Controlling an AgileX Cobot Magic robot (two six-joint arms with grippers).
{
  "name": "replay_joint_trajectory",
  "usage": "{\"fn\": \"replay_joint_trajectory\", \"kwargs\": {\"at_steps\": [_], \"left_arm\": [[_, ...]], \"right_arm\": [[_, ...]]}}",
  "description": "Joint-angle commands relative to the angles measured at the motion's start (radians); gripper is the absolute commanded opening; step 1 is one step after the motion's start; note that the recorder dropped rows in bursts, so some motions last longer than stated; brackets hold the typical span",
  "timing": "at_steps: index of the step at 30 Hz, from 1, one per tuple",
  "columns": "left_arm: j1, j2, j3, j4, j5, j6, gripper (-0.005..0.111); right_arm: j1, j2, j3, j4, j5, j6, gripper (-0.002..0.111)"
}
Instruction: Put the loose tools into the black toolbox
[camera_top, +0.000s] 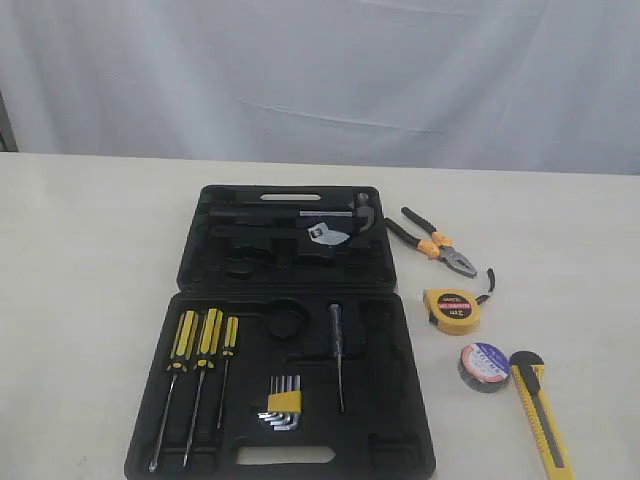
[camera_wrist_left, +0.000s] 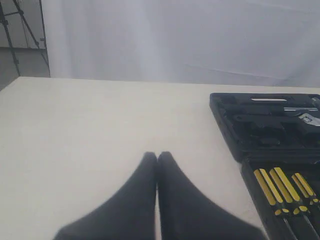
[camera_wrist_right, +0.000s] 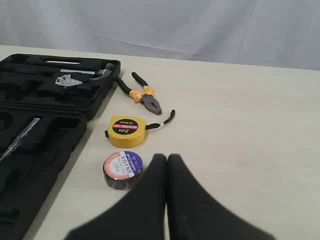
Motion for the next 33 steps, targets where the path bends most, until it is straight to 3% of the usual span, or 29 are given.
{"fn": "replay_joint_trajectory", "kwargs": {"at_steps": [1,11,16,21,33], "left_arm": [[-0.002,-0.003,0.002,-0.002,0.000,-0.002,0.000],[-0.002,-0.003,0.002,-0.002,0.000,-0.002,0.000],[-0.002,-0.003,0.002,-0.002,0.000,-0.002,0.000],[-0.002,-0.003,0.002,-0.002,0.000,-0.002,0.000],[-0.002,-0.003,0.002,-0.002,0.000,0.000,0.000]], "right_arm": [[-0.004,-0.007,0.002,0.005,-0.001,-0.001,-0.001],[-0.004,-0.007,0.002,-0.013,-0.007,-0.022,-0.001],[-0.004,-0.007,0.002,-0.323,-0.120,-0.153,-0.001],[-0.004,-0.007,0.002,-0.358,-0.298,-0.149,-0.001],[-0.004,-0.007,0.002,-0.358,-0.661,0.160,-0.001]]}}
